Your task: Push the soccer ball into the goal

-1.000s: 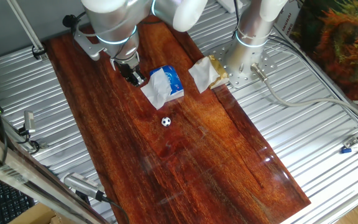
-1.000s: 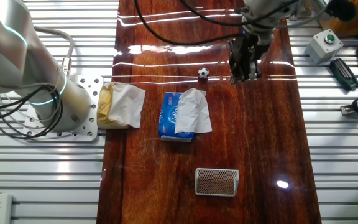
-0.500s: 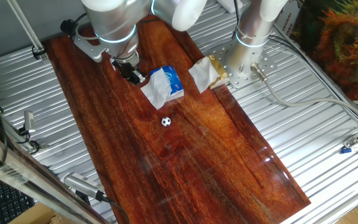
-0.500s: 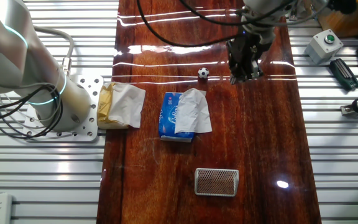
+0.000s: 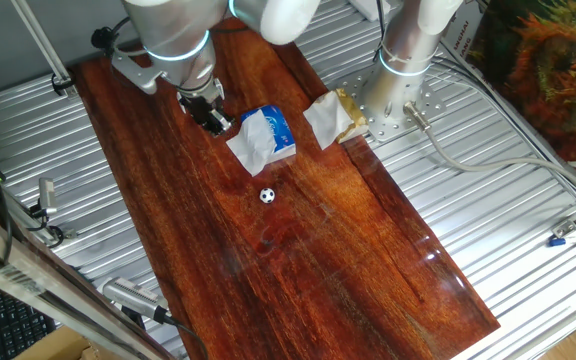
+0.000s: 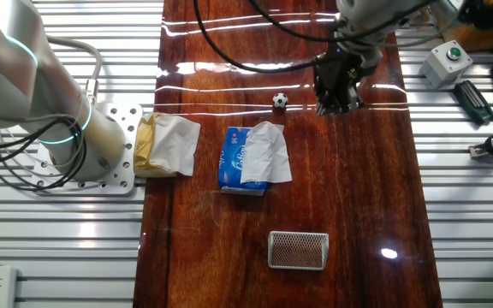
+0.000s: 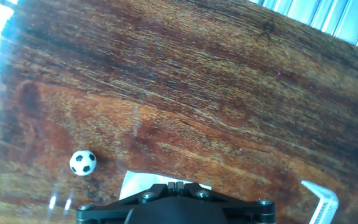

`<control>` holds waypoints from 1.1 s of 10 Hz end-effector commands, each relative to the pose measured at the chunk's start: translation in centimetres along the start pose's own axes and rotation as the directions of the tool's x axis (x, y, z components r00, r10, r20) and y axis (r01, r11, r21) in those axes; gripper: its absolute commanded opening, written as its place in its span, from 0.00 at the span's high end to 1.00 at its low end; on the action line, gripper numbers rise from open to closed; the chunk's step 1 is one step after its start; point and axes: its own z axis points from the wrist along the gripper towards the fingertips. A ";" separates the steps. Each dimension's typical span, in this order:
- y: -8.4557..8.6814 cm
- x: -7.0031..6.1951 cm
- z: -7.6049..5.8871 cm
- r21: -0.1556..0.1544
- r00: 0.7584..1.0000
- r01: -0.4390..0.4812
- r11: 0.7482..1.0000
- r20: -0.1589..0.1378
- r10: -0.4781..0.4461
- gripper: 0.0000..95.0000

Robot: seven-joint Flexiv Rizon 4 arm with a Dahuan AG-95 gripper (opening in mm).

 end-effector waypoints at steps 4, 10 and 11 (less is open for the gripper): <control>0.3 1.7 0.7 -0.028 0.949 -0.316 0.948 -0.004 0.316 1.00; 6.9 2.6 2.2 -0.037 0.934 -0.358 0.933 0.009 0.358 1.00; 8.4 2.2 2.4 -0.038 0.925 -0.379 0.924 0.009 0.380 1.00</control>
